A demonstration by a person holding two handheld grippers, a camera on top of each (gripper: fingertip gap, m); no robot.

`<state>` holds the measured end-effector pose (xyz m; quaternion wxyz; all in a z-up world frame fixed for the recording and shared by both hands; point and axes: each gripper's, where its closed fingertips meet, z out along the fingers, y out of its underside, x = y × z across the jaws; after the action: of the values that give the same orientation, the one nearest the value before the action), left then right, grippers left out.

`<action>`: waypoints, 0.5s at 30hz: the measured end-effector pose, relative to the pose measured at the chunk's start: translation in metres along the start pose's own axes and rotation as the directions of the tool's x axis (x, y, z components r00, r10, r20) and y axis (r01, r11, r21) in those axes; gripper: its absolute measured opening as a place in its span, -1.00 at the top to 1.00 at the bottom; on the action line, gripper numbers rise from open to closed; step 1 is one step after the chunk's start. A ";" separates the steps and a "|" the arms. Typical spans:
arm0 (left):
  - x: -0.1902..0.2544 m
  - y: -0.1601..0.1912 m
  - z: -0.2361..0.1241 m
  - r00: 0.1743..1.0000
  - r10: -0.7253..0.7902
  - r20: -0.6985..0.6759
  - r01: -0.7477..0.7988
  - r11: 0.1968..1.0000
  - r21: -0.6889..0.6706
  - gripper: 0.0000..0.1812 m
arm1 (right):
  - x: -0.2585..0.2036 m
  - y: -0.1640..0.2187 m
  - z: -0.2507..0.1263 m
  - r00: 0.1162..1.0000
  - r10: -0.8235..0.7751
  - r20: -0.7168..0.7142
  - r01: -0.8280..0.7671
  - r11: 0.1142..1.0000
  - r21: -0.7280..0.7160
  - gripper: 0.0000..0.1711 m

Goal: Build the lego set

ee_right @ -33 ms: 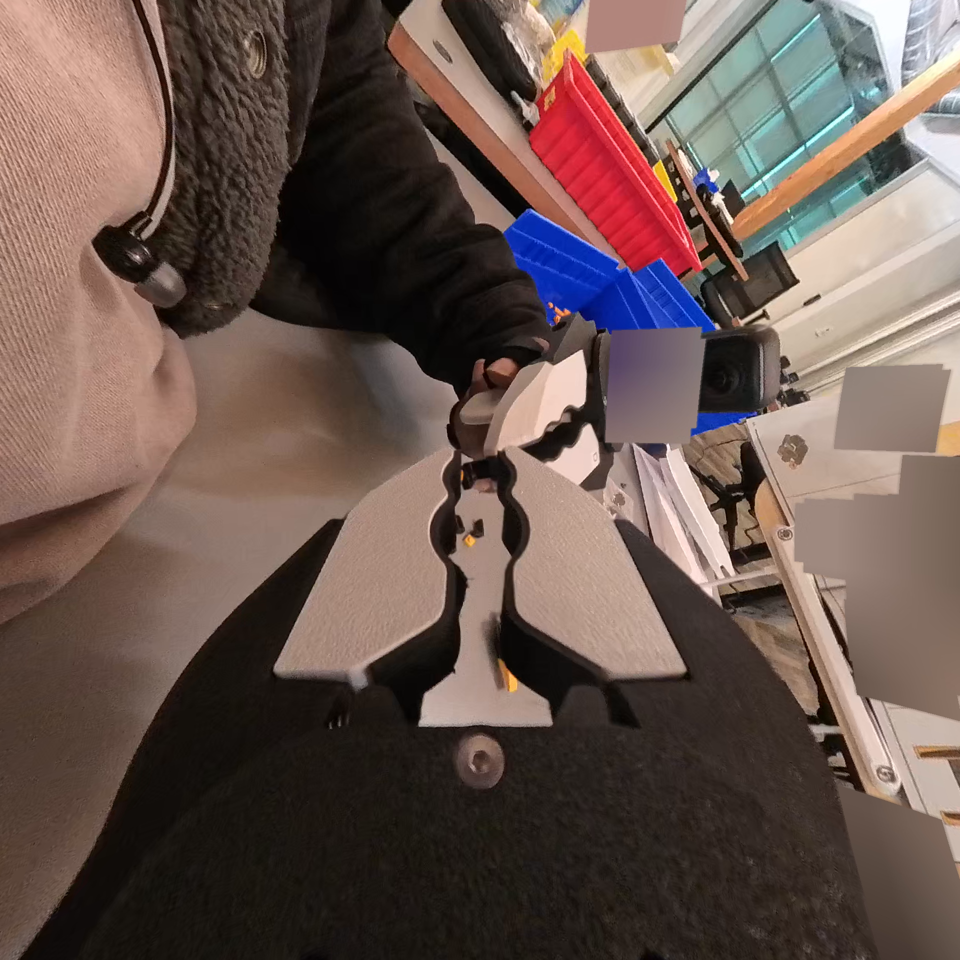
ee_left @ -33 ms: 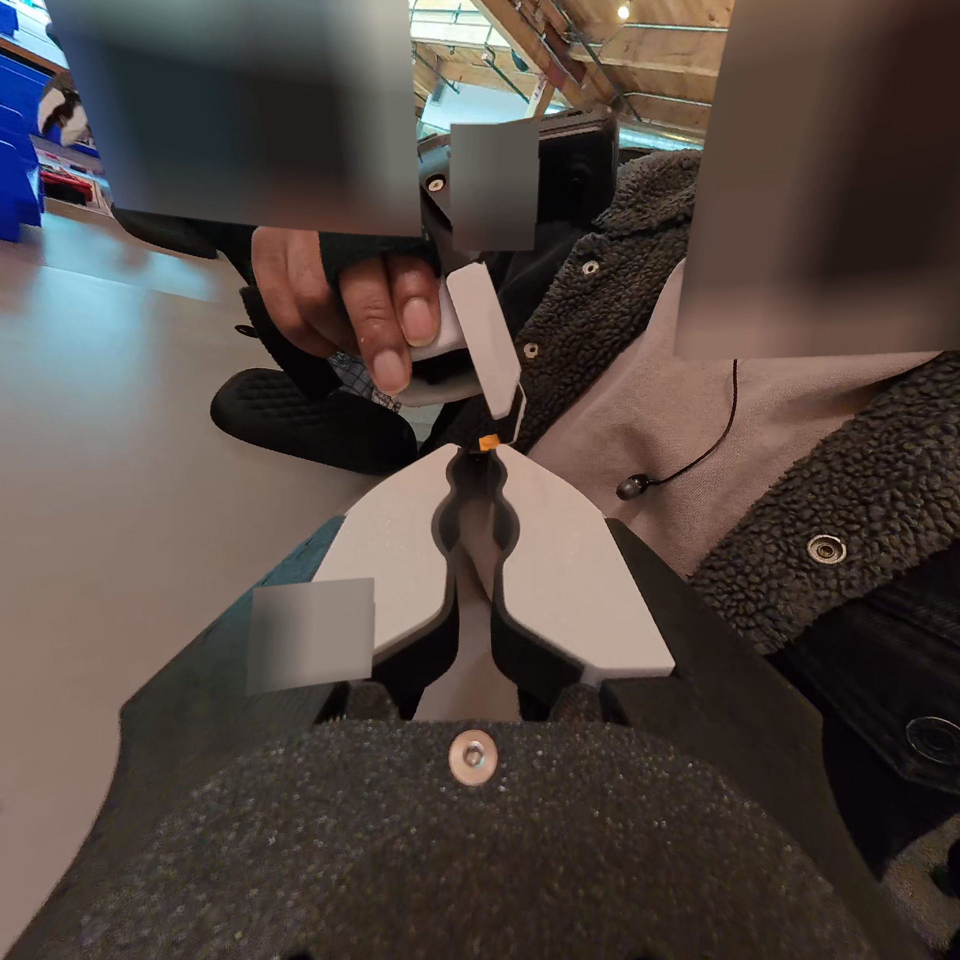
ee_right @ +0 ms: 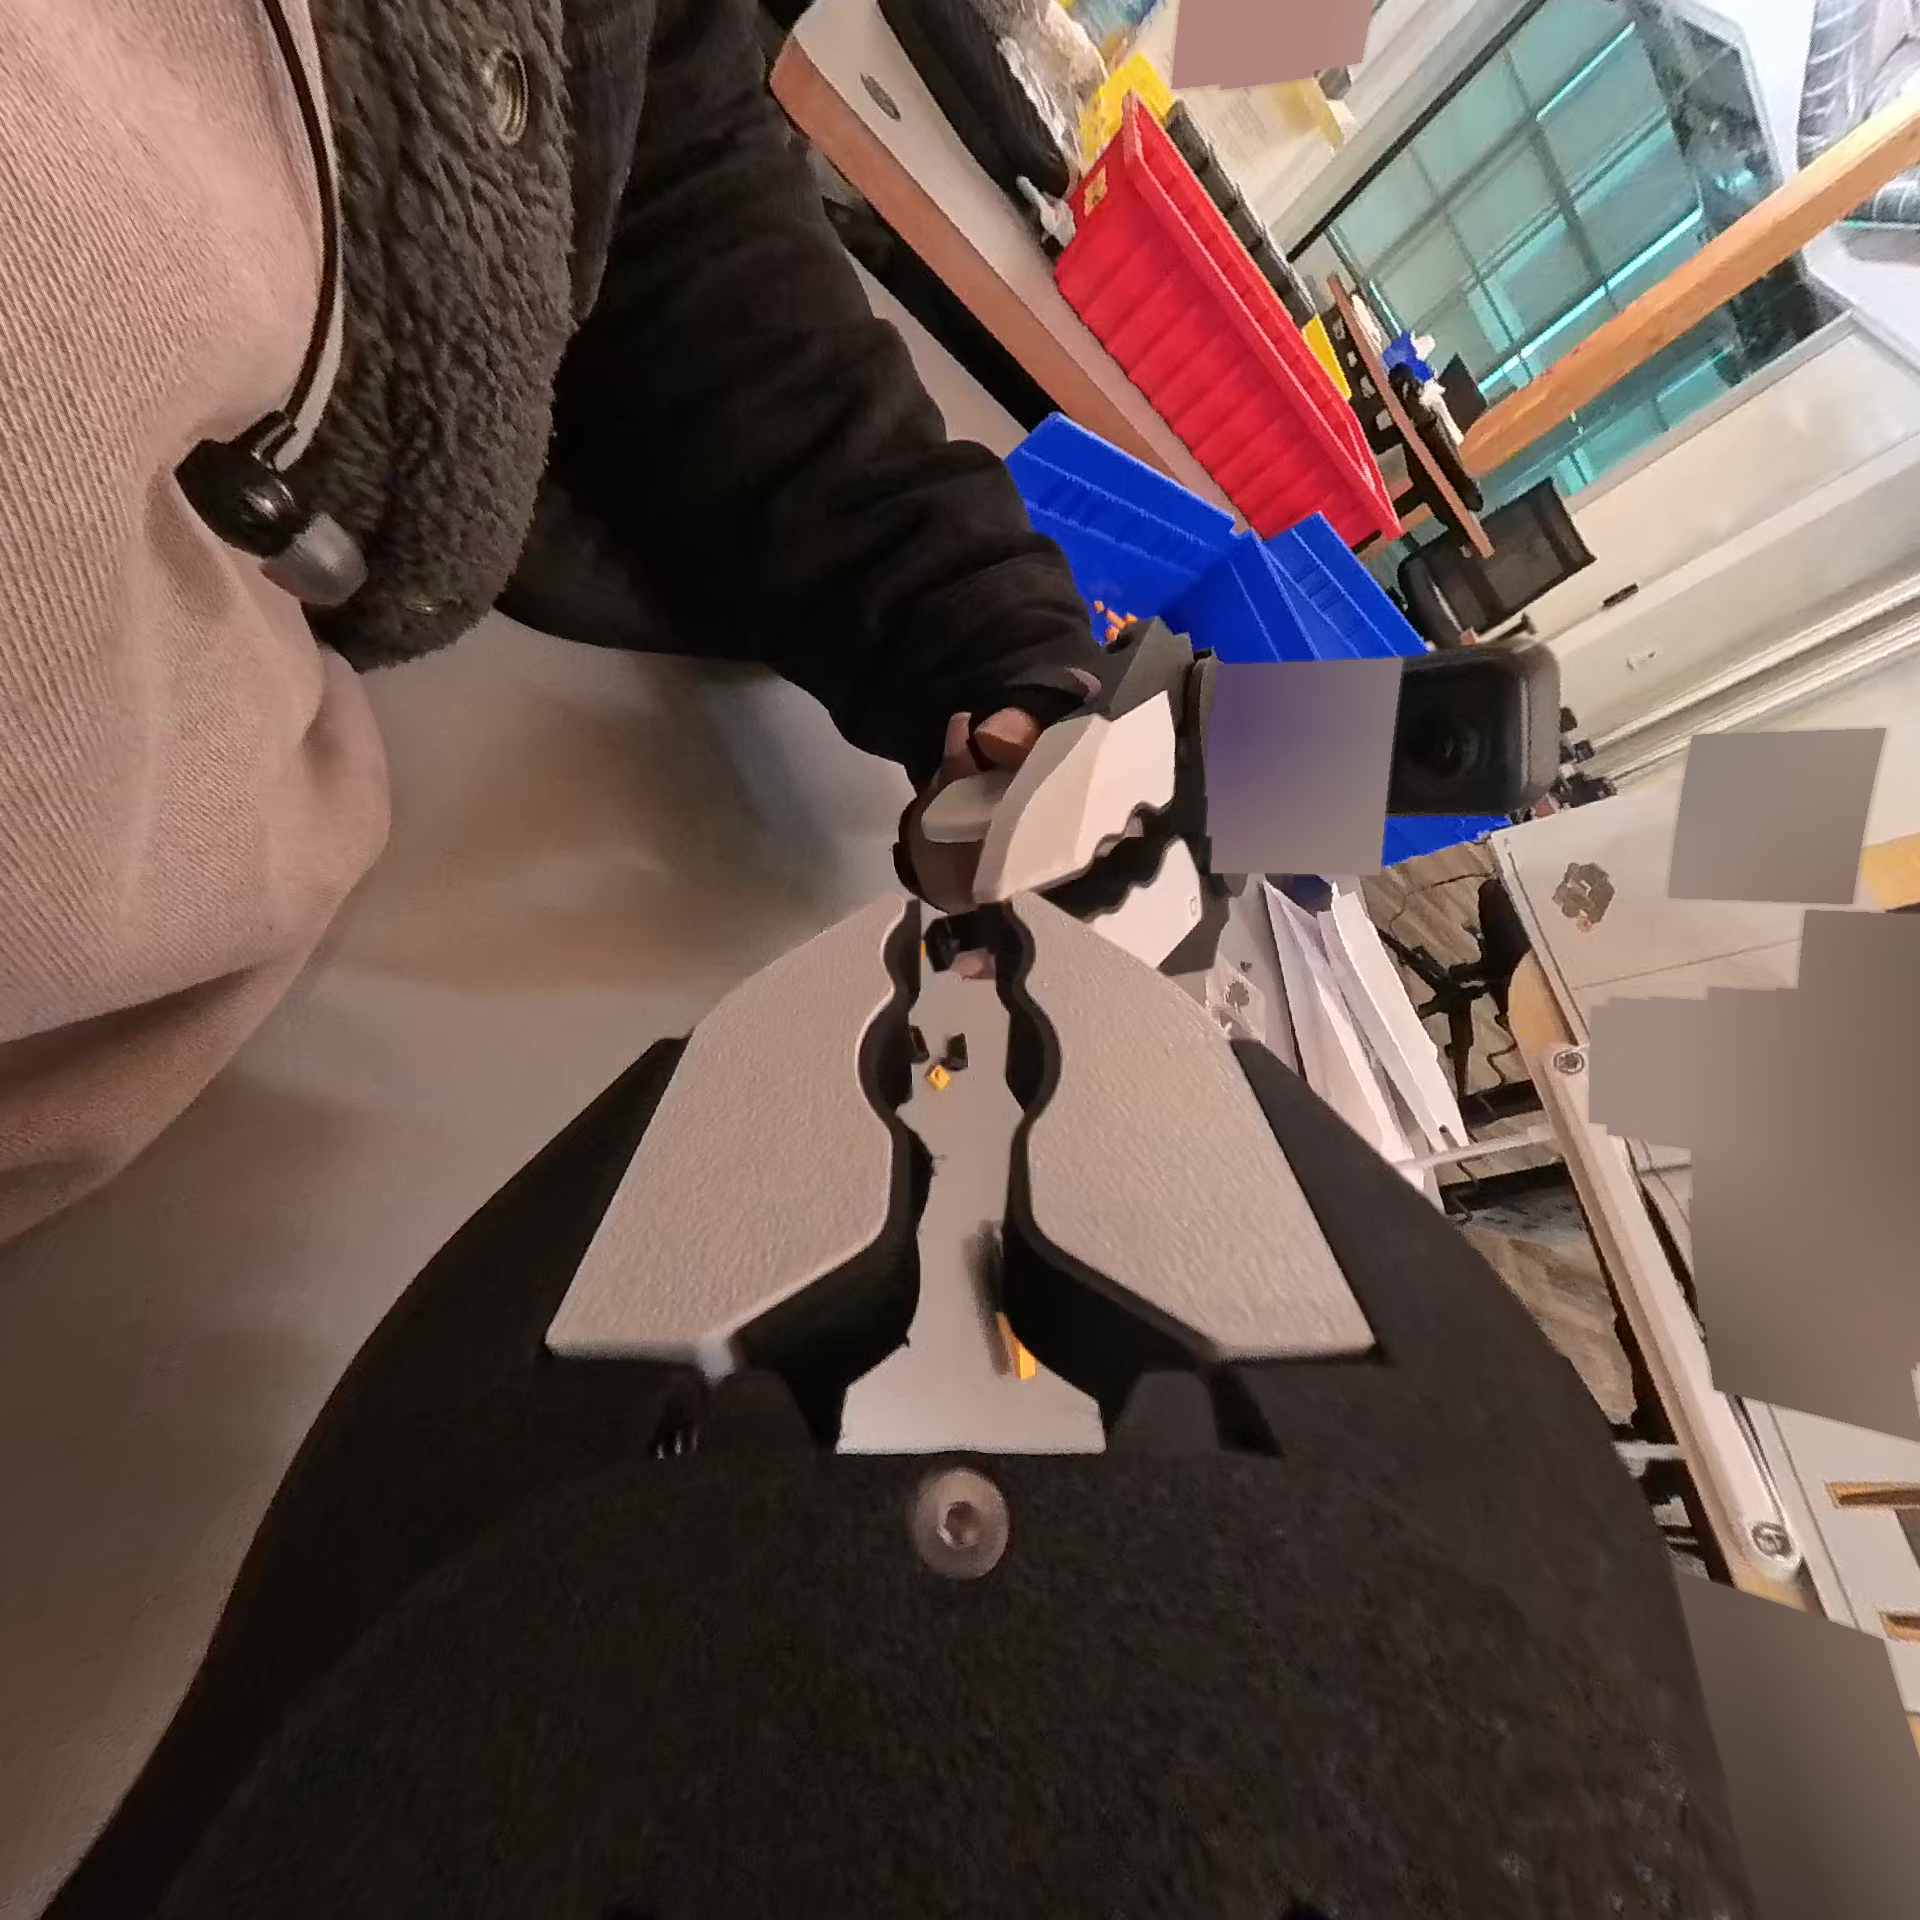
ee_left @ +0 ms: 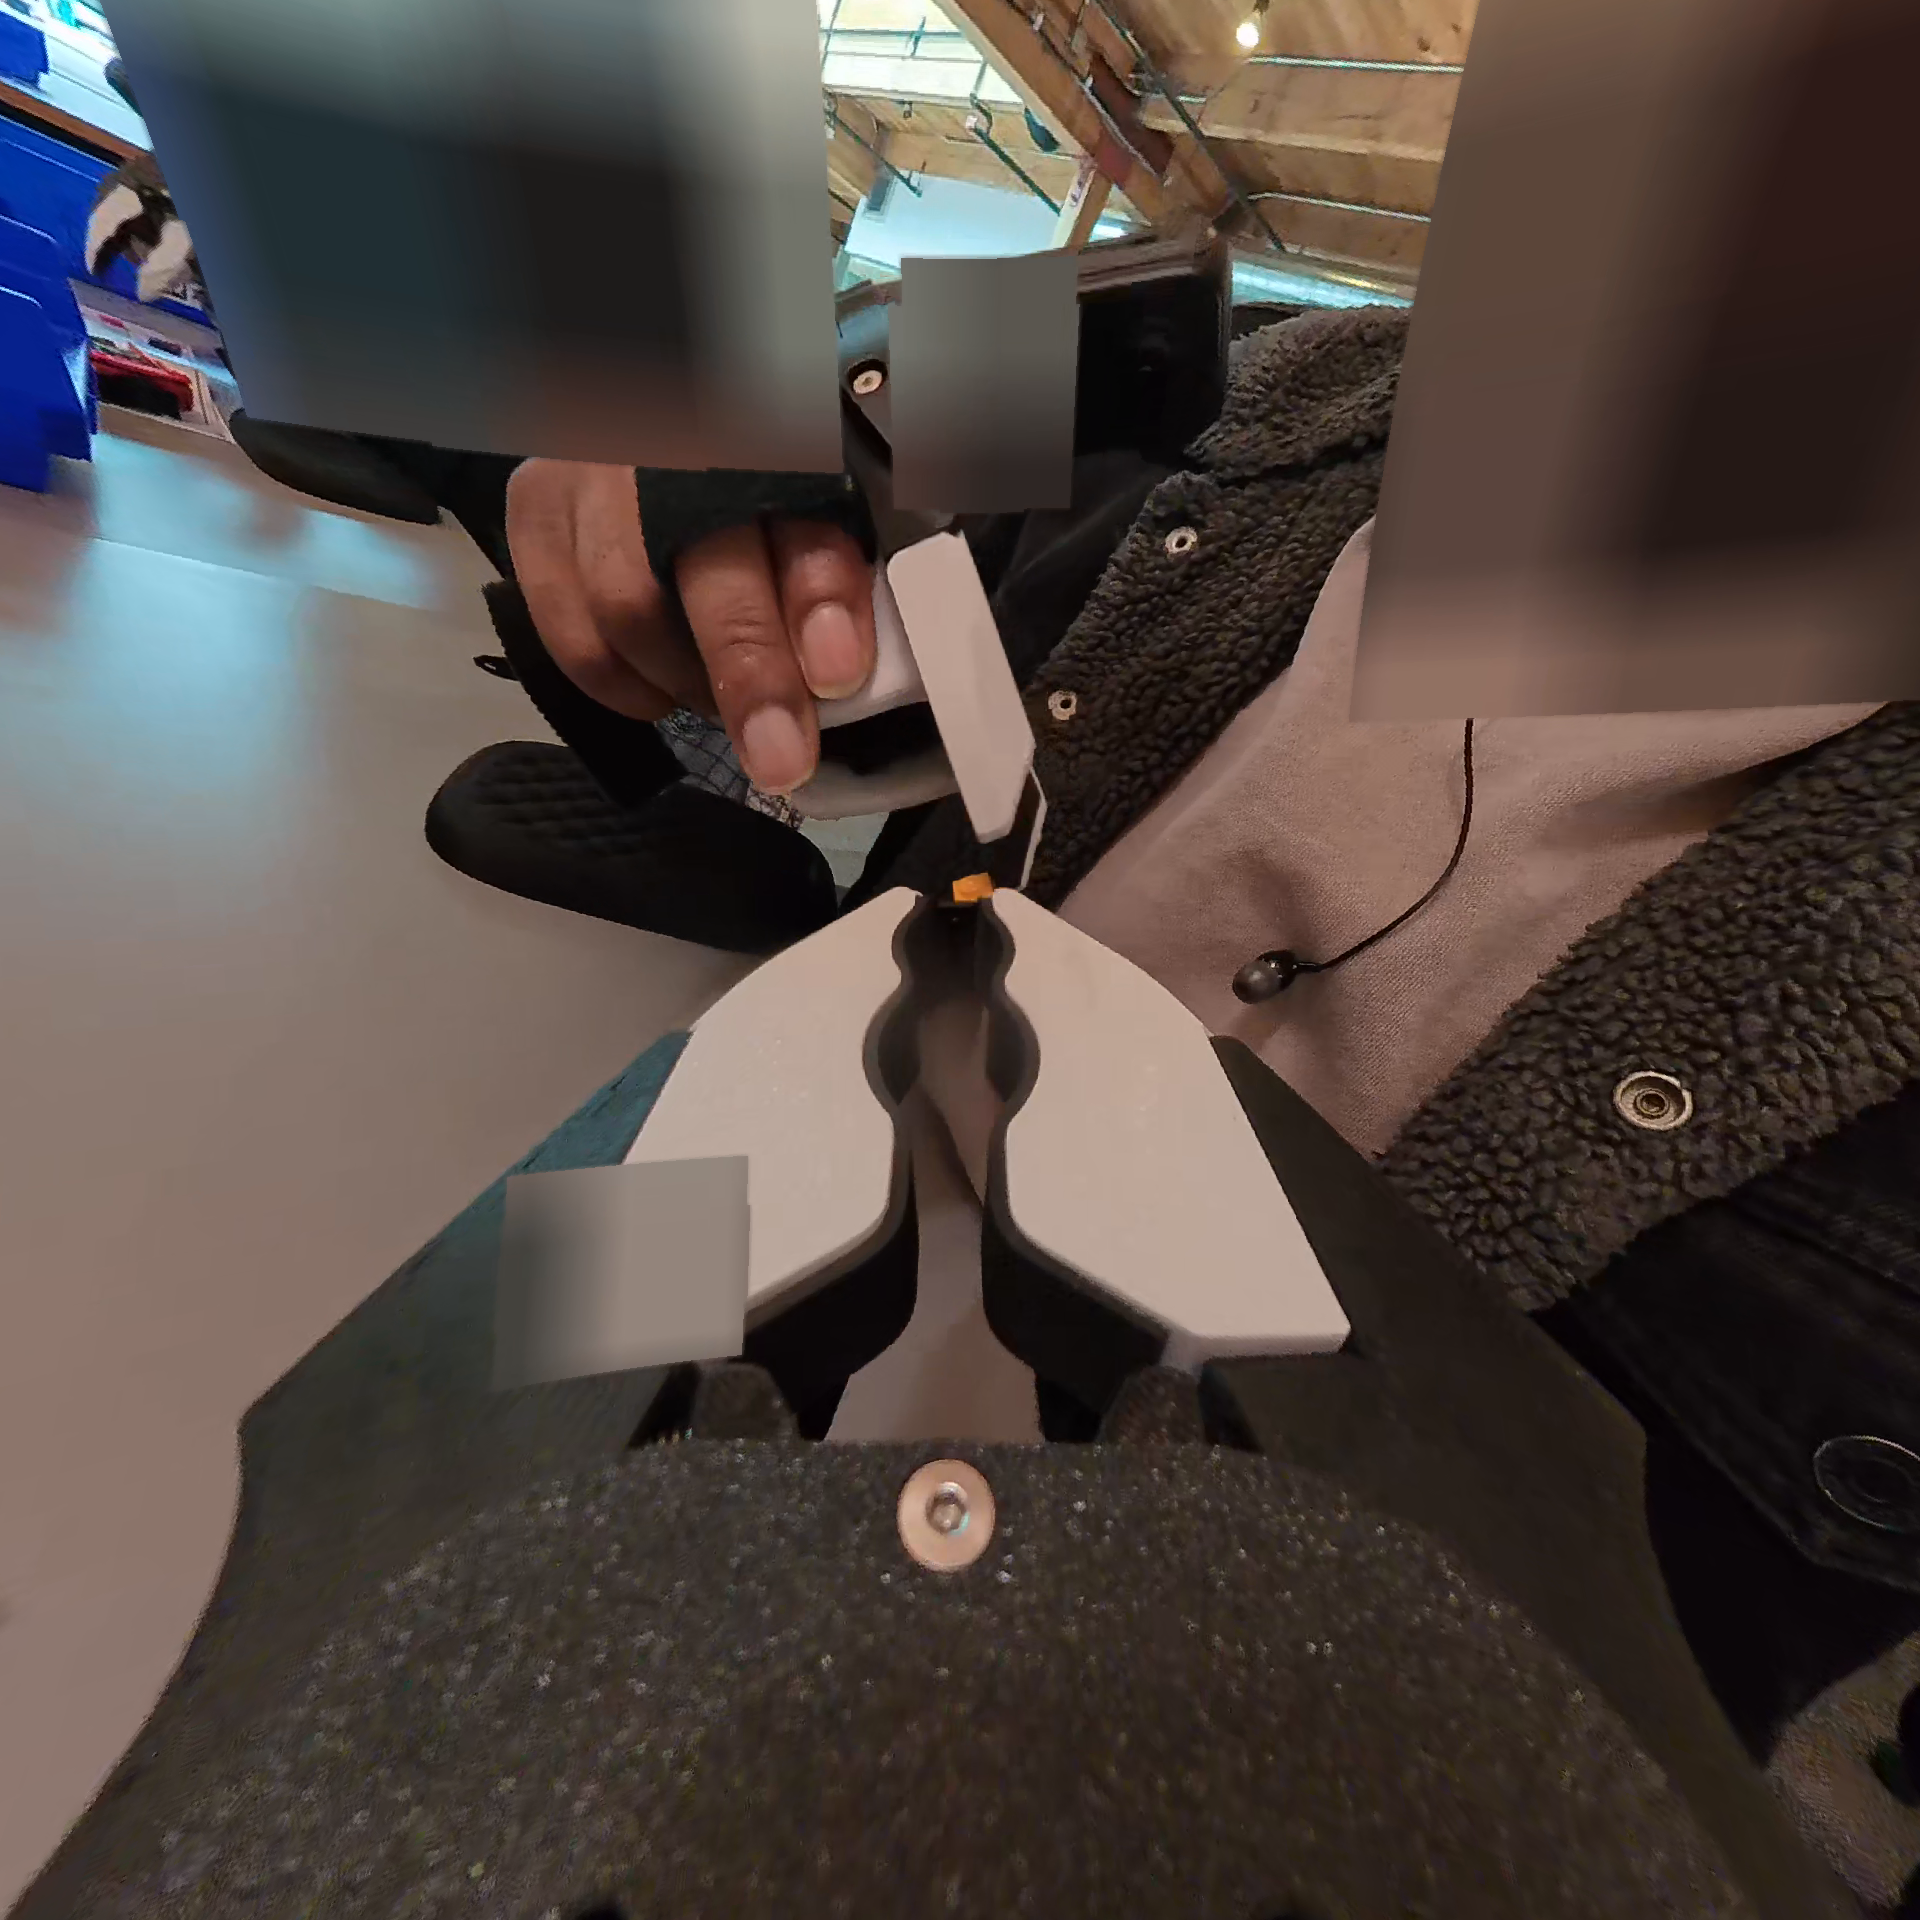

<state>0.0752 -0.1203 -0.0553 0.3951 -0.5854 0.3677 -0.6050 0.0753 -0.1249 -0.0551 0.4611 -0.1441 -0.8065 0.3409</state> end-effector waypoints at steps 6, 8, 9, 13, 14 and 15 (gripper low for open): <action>-0.002 0.000 -0.001 1.000 0.001 0.011 -0.001 1.000 0.007 0.92 | -0.001 0.006 0.000 1.000 0.014 -0.021 -0.014 1.000 -0.005 0.86; -0.004 0.002 -0.001 1.000 -0.001 0.016 0.001 1.000 0.001 0.92 | -0.001 0.006 0.001 1.000 0.008 -0.020 -0.008 1.000 -0.008 0.86; -0.005 0.003 0.000 1.000 -0.002 0.020 0.002 1.000 -0.005 0.92 | -0.001 0.007 0.001 1.000 0.003 -0.020 -0.004 1.000 -0.011 0.87; -0.012 0.013 0.000 0.999 -0.004 0.052 0.006 0.999 -0.041 0.92 | 0.000 0.010 0.001 1.000 0.006 -0.019 -0.006 1.000 -0.023 0.88; -0.015 0.015 0.000 0.998 -0.003 0.065 0.006 0.999 -0.049 0.92 | 0.000 0.013 -0.001 1.000 0.013 -0.020 -0.014 0.999 -0.031 0.89; -0.018 0.018 -0.001 0.996 0.002 0.086 0.004 0.998 -0.065 0.92 | 0.000 0.017 -0.002 1.000 0.026 -0.011 -0.027 0.999 -0.045 0.90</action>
<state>0.0748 -0.1117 -0.0794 0.3910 -0.6236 0.3695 -0.5672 0.0760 -0.1116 -0.0664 0.4574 -0.1671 -0.8095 0.3278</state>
